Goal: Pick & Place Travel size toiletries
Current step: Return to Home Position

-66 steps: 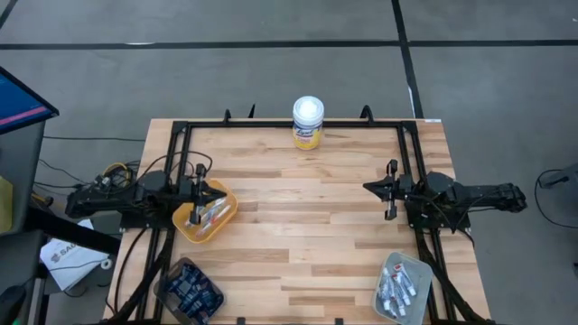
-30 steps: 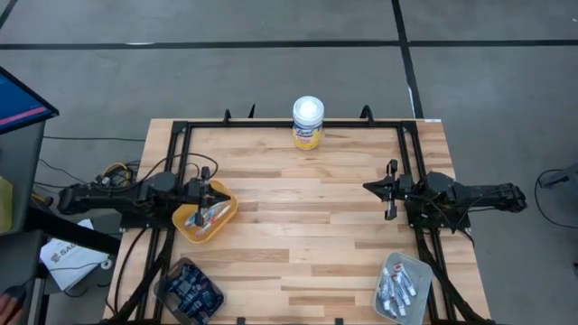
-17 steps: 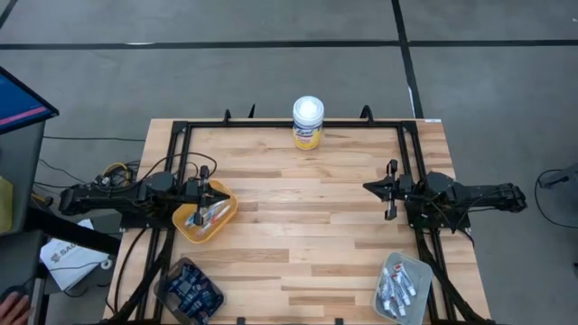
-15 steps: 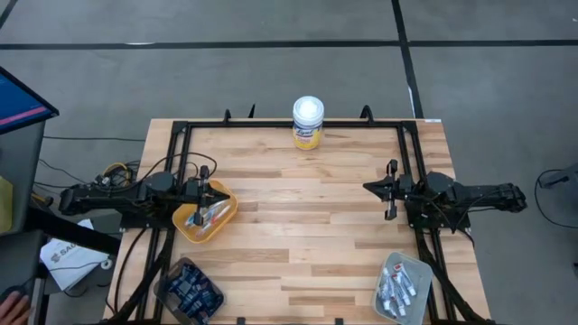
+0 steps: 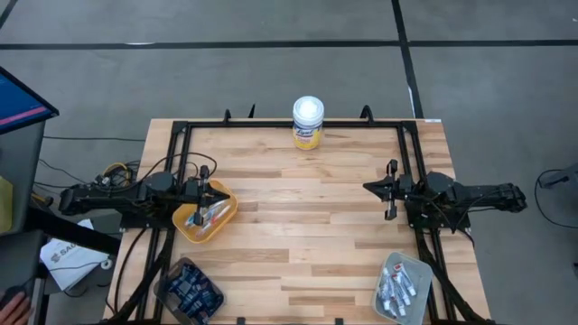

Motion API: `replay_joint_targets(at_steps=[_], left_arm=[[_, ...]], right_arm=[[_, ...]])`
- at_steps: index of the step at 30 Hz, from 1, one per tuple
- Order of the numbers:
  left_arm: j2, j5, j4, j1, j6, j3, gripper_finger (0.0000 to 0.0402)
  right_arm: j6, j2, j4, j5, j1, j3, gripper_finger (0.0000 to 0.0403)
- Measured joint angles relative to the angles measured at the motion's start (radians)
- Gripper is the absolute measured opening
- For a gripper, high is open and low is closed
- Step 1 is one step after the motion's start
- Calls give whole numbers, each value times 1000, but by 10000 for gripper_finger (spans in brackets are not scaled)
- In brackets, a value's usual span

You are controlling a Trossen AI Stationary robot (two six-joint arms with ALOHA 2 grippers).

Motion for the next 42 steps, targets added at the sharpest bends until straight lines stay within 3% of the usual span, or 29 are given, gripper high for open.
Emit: replay_joint_targets(at_steps=[42], left_arm=[[0,1,17,0,0,0,0]], right_arm=[[0,0,0,0,0,0,0]])
